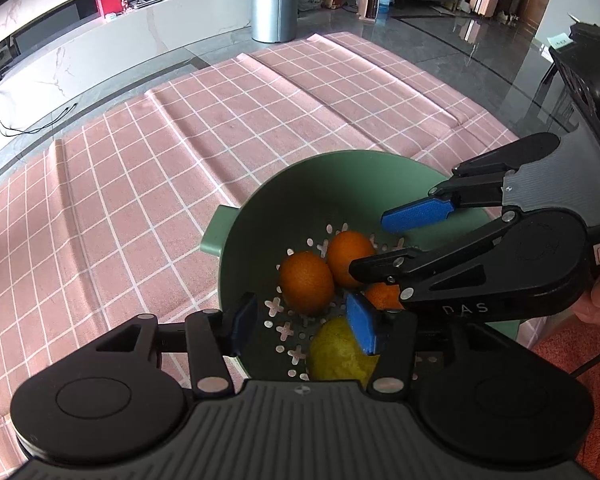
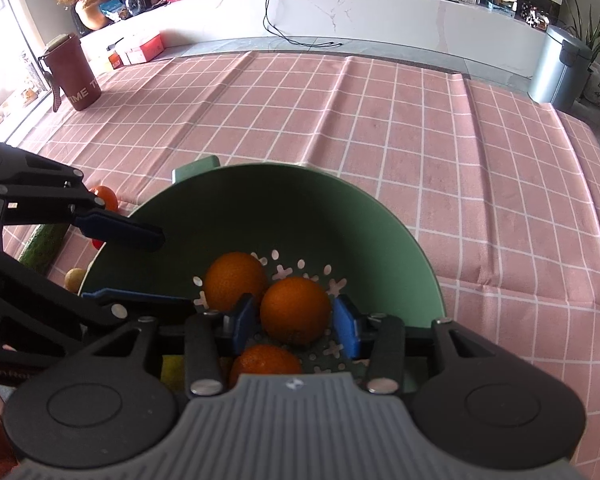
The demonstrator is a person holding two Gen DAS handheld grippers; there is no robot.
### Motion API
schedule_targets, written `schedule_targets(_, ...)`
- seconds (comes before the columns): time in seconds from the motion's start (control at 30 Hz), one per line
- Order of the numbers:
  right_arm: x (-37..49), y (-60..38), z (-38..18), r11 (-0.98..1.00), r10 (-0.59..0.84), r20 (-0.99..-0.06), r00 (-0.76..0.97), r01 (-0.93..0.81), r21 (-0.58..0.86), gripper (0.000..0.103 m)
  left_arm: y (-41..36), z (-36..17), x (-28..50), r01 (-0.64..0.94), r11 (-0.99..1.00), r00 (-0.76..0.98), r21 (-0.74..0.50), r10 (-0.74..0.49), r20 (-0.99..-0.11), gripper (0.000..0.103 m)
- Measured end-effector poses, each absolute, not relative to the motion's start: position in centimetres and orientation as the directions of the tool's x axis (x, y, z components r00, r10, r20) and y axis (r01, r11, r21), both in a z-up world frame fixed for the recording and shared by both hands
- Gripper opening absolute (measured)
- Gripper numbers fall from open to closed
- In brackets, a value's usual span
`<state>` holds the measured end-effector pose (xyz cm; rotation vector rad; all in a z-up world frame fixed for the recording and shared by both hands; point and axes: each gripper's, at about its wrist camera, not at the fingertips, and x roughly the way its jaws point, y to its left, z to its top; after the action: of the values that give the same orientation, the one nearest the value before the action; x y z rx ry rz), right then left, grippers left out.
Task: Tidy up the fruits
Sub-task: 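Grasp the cucumber with the left tool while the right tool grasps an orange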
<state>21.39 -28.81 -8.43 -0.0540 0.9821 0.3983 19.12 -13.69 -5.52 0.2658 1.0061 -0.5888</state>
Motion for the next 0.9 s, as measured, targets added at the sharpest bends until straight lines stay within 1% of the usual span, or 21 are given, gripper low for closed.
schedule_targets(0.1, 20.5, -28.9, -7.5, 0.934, 0.289, -0.805, 0.519, -0.338, 0.117, 0.043, -12.8, -4.1, 18.4, 0.564, 0.821, 0.423, -0.088, -0.379, -0.823, 0.061)
schedule_targets(0.23, 18.8, -28.9, -5.7, 0.949, 0.277, -0.772, 0.572, -0.290, 0.125, 0.043, -11.0, -2.0, 17.3, 0.517, 0.852, 0.484, -0.088, -0.375, -0.791, 0.061)
schedule_targets(0.4, 16.0, -28.2, -3.7, 0.952, 0.304, -0.700, 0.646, -0.237, 0.195, 0.043, -7.1, 0.0, 16.0, 0.439, 0.893, 0.545, -0.104, -0.357, -0.759, 0.061)
schedule_targets(0.5, 14.5, -26.8, -2.9, 0.942, 0.336, -0.657, 0.675, -0.237, 0.238, 0.043, -4.0, 0.6, 15.5, 0.365, 0.924, 0.576, -0.115, -0.321, -0.752, 0.061)
schedule_targets(0.63, 12.9, -23.6, -2.7, 0.936, 0.352, -0.619, 0.702, -0.260, 0.238, 0.043, -0.3, -0.1, 15.0, 0.255, 0.962, 0.600, -0.099, -0.238, -0.764, 0.062)
schedule_targets(0.73, 12.0, -21.0, -2.8, 0.924, 0.383, -0.598, 0.704, -0.299, 0.240, 0.043, 1.9, -1.4, 14.7, 0.186, 0.976, 0.589, -0.115, -0.204, -0.782, 0.062)
schedule_targets(0.9, 11.5, -17.0, -3.9, 0.911, 0.408, -0.590, 0.697, -0.353, 0.213, 0.043, 4.2, -4.0, 13.8, 0.139, 0.984, 0.570, -0.114, -0.173, -0.803, 0.062)
